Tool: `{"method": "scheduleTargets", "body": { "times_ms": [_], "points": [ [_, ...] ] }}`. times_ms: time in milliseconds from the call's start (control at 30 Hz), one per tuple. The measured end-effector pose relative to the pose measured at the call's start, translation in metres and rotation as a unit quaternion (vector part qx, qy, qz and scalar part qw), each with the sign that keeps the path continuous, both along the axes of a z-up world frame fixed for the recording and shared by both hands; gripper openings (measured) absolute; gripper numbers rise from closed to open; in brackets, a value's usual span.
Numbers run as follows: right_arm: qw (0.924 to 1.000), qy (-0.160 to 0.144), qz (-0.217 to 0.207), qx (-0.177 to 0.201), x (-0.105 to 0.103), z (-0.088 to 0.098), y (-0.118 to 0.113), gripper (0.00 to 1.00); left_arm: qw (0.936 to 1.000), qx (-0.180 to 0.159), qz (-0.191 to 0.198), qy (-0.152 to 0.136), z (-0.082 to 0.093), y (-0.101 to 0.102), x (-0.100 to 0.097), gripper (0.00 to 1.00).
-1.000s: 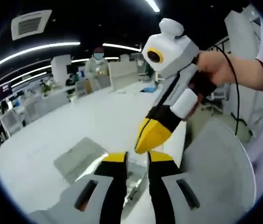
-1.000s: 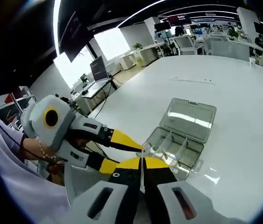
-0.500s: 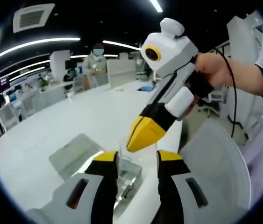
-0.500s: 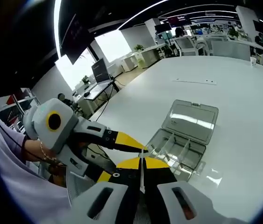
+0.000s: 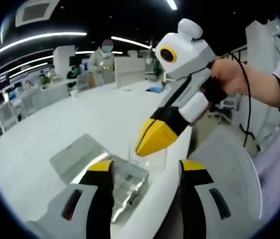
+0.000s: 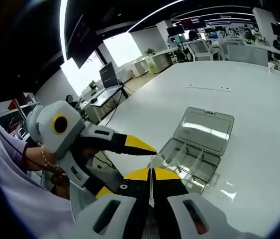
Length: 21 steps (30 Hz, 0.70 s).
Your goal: Insert the divider into the dual guide fixture by aligning both edges with the guide slots and pushing it downward to the bottom, including one-sided entry, uneven engagement, binding, and posture correction.
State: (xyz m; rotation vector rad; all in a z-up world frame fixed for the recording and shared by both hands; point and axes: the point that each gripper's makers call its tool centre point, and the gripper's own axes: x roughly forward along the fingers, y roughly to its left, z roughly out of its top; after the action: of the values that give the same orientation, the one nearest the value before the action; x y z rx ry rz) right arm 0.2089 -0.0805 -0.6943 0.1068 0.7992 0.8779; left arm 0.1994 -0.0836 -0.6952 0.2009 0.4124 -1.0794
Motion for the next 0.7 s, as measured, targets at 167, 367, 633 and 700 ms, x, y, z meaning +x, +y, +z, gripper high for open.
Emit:
{"method": "scheduleTargets", "body": {
  "times_ms": [167, 367, 633, 700],
  "points": [
    [1.0000, -0.002, 0.002, 0.001, 0.000, -0.001, 0.000, 0.00, 0.9999, 0.009, -0.001, 0.010, -0.003, 0.007, -0.002, 0.56],
    [1.0000, -0.005, 0.007, 0.000, -0.002, -0.002, -0.001, 0.00, 0.9994, 0.020, -0.007, 0.026, -0.008, 0.019, -0.008, 0.58],
    [0.9998, -0.008, 0.019, -0.005, -0.003, -0.006, 0.001, 0.00, 0.9984, 0.034, 0.007, 0.044, -0.014, 0.044, -0.016, 0.58],
    [0.9996, -0.011, 0.025, -0.007, -0.003, -0.008, 0.002, 0.00, 0.9982, 0.032, 0.016, 0.048, -0.014, 0.051, -0.015, 0.58]
  ]
}}
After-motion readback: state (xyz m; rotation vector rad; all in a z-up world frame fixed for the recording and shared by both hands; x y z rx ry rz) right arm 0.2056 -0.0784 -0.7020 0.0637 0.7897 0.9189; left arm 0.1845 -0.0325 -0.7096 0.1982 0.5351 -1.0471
